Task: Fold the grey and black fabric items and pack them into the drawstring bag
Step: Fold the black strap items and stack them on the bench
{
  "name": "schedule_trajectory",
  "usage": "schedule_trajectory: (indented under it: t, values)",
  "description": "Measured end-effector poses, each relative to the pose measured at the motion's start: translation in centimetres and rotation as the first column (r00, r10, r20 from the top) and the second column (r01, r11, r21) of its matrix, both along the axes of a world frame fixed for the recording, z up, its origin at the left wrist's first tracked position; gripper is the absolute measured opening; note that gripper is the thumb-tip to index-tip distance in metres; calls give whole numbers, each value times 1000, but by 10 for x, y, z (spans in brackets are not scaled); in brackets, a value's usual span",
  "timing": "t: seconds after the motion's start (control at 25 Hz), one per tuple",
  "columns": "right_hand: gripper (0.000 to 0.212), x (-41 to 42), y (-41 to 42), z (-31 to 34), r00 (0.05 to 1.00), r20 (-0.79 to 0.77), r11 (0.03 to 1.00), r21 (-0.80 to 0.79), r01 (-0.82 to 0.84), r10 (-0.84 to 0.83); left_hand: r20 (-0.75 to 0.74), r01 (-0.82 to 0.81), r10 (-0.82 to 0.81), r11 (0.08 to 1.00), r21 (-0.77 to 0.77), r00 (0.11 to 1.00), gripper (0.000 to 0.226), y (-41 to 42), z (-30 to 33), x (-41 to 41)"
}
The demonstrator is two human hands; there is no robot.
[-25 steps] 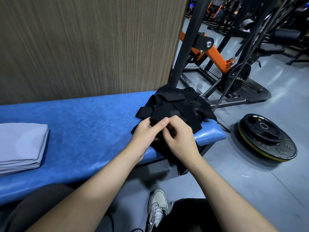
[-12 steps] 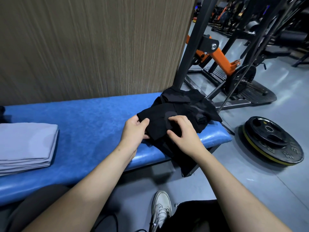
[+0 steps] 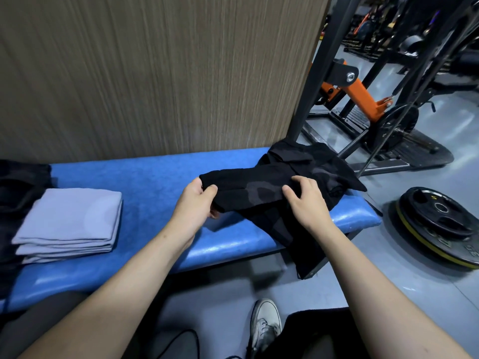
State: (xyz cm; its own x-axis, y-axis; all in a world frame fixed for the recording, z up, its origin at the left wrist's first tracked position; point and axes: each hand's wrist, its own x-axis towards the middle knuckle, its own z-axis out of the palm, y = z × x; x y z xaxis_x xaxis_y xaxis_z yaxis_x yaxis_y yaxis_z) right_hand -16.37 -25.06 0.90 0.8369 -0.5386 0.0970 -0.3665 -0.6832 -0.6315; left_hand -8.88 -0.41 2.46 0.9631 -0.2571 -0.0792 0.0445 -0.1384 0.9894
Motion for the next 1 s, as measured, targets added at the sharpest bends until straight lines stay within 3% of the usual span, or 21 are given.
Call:
schedule_trajectory:
  t: [0.16, 0.28, 0.36, 0.48, 0.56, 0.64, 0.76, 0.88, 1.0]
  values:
    - [55, 10, 10, 0, 996, -80, 988, -153, 21, -34, -15, 8, -7, 998, 65, 1000, 12, 24, -3, 3]
    - [55, 16, 20, 3, 998, -47, 959, -284, 22, -37, -17, 28, -26, 993, 112, 1000, 8, 35, -9, 4]
    - [53, 20, 25, 5, 999, -45, 953, -303, 7, -22, -7, 23, -22, 994, 108, 1000, 17, 42, -11, 4]
    - [49, 23, 28, 6, 998, -57, 982, -190, -9, -2, 52, 22, -29, 992, 127, 998, 47, 53, -9, 3]
    - [45, 23, 26, 8, 1000, -21, 998, -57, -11, 9, 121, 30, -50, 987, 159, 991, 53, 58, -4, 2]
    - [42, 22, 28, 13, 1000, 14, 999, 29, -18, 18, 158, 33, -63, 982, 186, 985, 47, 63, -2, 2]
    - [41, 20, 36, 19, 995, 77, 998, 29, -60, 57, 152, 44, -82, 971, 233, 985, 40, 69, 0, 1]
    - [42, 17, 49, 28, 958, 236, 972, 125, -198, 165, 172, 11, -44, 982, 188, 984, 26, 76, 8, -1]
    - [35, 15, 67, 34, 943, 284, 925, 282, -256, 175, 209, -48, 21, 991, 124, 978, 15, 91, 15, -1]
